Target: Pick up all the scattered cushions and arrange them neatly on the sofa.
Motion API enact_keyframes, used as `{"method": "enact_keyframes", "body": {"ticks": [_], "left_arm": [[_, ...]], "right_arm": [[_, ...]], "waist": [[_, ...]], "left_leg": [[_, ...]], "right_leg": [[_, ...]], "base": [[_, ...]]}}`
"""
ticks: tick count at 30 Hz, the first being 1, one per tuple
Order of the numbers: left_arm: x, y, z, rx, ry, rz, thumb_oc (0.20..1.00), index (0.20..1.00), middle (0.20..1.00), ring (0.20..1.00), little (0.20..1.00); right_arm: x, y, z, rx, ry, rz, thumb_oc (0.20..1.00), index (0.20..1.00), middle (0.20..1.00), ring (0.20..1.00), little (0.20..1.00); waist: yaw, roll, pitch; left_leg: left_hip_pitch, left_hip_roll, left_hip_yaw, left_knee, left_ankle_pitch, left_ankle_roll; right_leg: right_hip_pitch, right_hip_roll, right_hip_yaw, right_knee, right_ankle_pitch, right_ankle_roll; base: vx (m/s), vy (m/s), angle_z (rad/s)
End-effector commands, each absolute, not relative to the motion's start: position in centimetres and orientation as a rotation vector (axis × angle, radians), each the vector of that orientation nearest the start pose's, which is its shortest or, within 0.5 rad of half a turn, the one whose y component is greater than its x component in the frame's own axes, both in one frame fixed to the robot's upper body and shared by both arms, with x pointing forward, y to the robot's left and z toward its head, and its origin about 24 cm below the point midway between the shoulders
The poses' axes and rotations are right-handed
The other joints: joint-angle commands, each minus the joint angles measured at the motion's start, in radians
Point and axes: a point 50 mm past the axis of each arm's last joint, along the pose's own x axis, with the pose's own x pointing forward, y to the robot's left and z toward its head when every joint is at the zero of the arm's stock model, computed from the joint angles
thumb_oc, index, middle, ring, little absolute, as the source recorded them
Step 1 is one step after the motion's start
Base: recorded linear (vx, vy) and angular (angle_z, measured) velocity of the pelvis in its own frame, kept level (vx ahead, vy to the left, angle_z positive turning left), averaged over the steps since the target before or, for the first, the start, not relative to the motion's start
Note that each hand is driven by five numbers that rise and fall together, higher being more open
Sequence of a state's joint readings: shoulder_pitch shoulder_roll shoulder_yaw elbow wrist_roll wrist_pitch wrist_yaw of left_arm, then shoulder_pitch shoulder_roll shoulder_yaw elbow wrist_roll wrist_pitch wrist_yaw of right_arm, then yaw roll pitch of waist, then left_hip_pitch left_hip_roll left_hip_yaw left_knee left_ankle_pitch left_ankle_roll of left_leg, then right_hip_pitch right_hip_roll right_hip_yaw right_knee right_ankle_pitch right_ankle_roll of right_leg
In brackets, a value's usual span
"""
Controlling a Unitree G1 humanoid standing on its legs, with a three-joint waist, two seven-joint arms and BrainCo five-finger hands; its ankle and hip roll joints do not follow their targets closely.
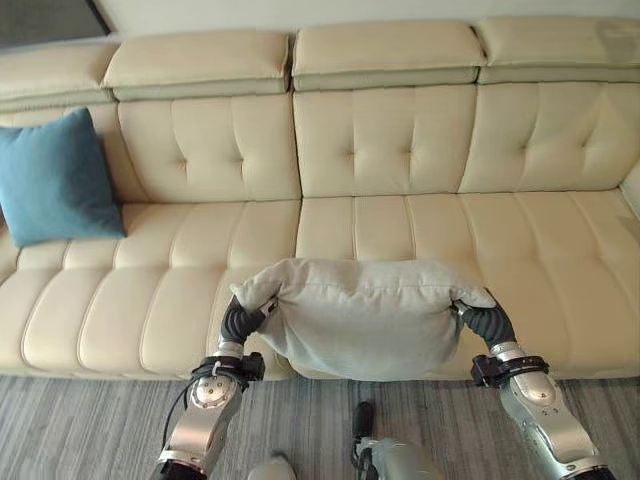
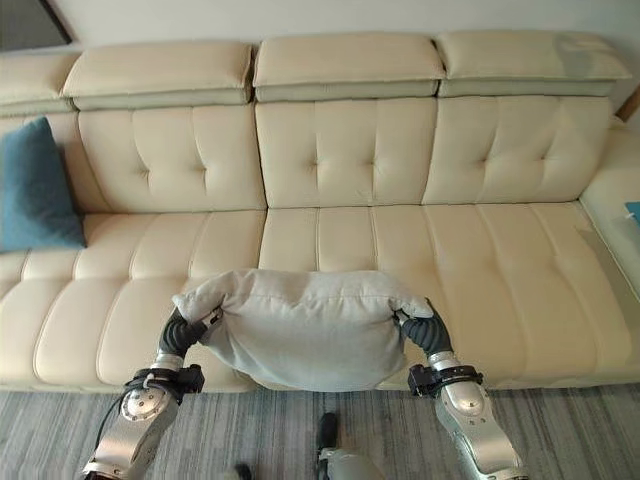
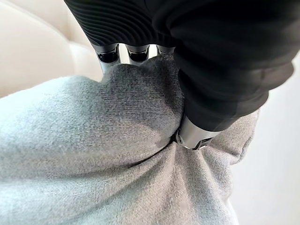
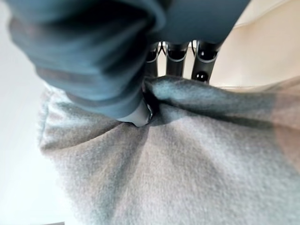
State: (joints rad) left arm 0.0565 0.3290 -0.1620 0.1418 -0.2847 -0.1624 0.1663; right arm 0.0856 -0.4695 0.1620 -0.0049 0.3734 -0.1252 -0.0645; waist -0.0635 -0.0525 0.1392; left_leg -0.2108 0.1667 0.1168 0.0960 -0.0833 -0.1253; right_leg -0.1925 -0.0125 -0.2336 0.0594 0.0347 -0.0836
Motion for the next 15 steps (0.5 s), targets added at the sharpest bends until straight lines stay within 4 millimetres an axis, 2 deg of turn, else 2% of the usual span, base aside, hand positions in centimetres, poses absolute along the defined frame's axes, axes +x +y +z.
{"method": "enact_keyframes", "body": {"ticks": [1, 4, 9, 10, 13, 14, 15], "left_arm": [[25.1, 20.4, 6.0, 0.093, -0.172, 0.095, 0.200, 0.200, 0.200, 0.200, 0.200], [24.9, 20.4, 6.0, 0.091, -0.171, 0.094, 0.200, 0.200, 0.200, 0.200, 0.200], [24.6, 20.9, 5.9, 0.127, -0.165, 0.082, 0.200, 0.200, 0.200, 0.200, 0.200], [24.8, 21.2, 6.3, 0.139, -0.178, 0.092, 0.200, 0.200, 0.200, 0.200, 0.200], [25.4, 21.6, 7.0, 0.153, -0.209, 0.117, 0.200, 0.200, 0.200, 0.200, 0.200], [26.1, 21.8, 7.6, 0.162, -0.236, 0.138, 0.200, 0.200, 0.200, 0.200, 0.200], [26.1, 21.8, 7.6, 0.162, -0.237, 0.139, 0.200, 0.200, 0.200, 0.200, 0.200]], "right_arm": [[24.5, -20.5, 8.3, -0.063, -0.220, 0.053, 0.200, 0.200, 0.200, 0.200, 0.200], [24.4, -20.4, 8.3, -0.082, -0.216, 0.071, 0.200, 0.200, 0.200, 0.200, 0.200], [24.4, -20.1, 8.4, -0.097, -0.220, 0.091, 0.200, 0.200, 0.200, 0.200, 0.200], [24.8, -19.6, 8.9, -0.081, -0.249, 0.097, 0.200, 0.200, 0.200, 0.200, 0.200], [25.8, -18.2, 10.1, -0.050, -0.314, 0.117, 0.200, 0.200, 0.200, 0.200, 0.200], [26.5, -17.3, 11.5, -0.042, -0.376, 0.132, 0.200, 0.200, 0.200, 0.200, 0.200], [26.6, -17.3, 11.5, -0.042, -0.377, 0.132, 0.200, 0.200, 0.200, 0.200, 0.200]], "waist": [[0.023, 0.008, 0.002], [0.022, 0.028, -0.006], [0.031, 0.023, -0.004], [0.037, 0.013, 0.000], [0.048, 0.003, 0.004], [0.055, -0.002, 0.005], [0.054, -0.003, 0.005]], "left_leg": [[-0.014, -0.002, -0.026, 0.020, 0.111, 0.020], [0.016, -0.003, -0.035, 0.011, 0.087, 0.019], [0.023, -0.031, -0.015, 0.064, 0.030, 0.042], [0.013, -0.046, -0.004, 0.096, 0.002, 0.060], [-0.011, -0.068, 0.009, 0.131, -0.025, 0.079], [-0.027, -0.080, 0.012, 0.146, -0.037, 0.089], [-0.029, -0.081, 0.013, 0.146, -0.037, 0.089]], "right_leg": [[0.049, -0.095, 0.077, 0.031, -0.066, 0.156], [0.066, -0.104, 0.101, 0.033, -0.065, 0.174], [0.082, -0.143, 0.141, 0.018, -0.040, 0.194], [0.069, -0.163, 0.159, 0.021, -0.027, 0.204], [0.050, -0.186, 0.177, 0.019, -0.006, 0.214], [0.039, -0.196, 0.184, 0.013, 0.006, 0.219], [0.037, -0.197, 0.184, 0.012, 0.007, 0.220]], "base": [[0.13, 0.171, -0.53], [0.12, 0.210, -0.41], [0.04, 0.250, -0.30], [-0.03, 0.193, -0.24], [-0.04, 0.181, -0.13], [-0.02, 0.110, 0.05], [-0.01, 0.097, 0.01]]}}
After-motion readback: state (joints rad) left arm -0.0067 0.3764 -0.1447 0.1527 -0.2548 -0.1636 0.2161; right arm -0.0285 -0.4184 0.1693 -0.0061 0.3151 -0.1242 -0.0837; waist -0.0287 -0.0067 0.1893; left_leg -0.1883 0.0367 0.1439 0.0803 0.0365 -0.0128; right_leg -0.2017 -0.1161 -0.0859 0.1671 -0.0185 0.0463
